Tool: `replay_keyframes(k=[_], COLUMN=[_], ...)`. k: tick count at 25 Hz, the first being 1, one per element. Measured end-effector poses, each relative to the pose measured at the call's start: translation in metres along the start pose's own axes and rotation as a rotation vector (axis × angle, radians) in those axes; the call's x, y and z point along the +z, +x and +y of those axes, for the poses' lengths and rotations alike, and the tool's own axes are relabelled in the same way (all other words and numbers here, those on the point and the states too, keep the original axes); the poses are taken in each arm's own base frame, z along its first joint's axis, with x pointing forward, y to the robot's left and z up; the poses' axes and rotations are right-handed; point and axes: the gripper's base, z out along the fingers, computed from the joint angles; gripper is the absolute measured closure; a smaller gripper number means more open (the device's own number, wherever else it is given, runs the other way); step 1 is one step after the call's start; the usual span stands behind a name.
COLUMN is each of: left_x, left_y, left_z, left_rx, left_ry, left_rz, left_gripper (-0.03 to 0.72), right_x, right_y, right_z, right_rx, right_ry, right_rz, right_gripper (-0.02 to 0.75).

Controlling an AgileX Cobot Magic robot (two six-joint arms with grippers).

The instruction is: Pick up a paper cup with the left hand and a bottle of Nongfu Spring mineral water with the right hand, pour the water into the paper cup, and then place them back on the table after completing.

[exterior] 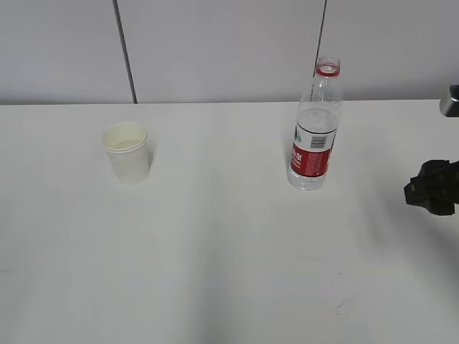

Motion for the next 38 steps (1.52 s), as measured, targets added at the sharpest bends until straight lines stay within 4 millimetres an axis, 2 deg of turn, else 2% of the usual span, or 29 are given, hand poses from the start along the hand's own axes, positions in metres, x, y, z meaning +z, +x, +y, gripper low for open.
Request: replay_keyframes(k=[4,9,12,17,24,32,38], left_x=[0.000,0.000,0.000,0.000,0.000,0.000,0.000], left_y=[0.000,0.000,0.000,0.000,0.000,0.000,0.000], left_z=[0.000,0.000,0.000,0.000,0.000,0.000,0.000], left_rx=[0.000,0.000,0.000,0.000,0.000,0.000,0.000], left_ry=[0.000,0.000,0.000,0.000,0.000,0.000,0.000], left_rz=[0.000,0.000,0.000,0.000,0.000,0.000,0.000], left_gripper=[0.251,0.251,0.251,0.251,0.251,0.251,0.251], right_x=[-0.023,-0.056,-0.077,-0.122,-0.178,-0.215,-0.239], right_y=[0.001,0.012,0.017,0.027,0.065,0.109,0.142], right_z=[0.006,0.011,0.012,0.011,0.004,0.002,0.001], right_rx=[-0.010,-0.050,-0.059,-0.091,-0.170,-0.189,-0.198], right_ry=[-0.060,-0.117,-0.134,-0.132,-0.072,-0.073,-0.067], right_rz=[0.063,0.134,0.120,-0.011,-0.084,-0.137,-0.301], right_gripper=[0.224,0.225,0.224,0.224,0.224,0.224,0.224])
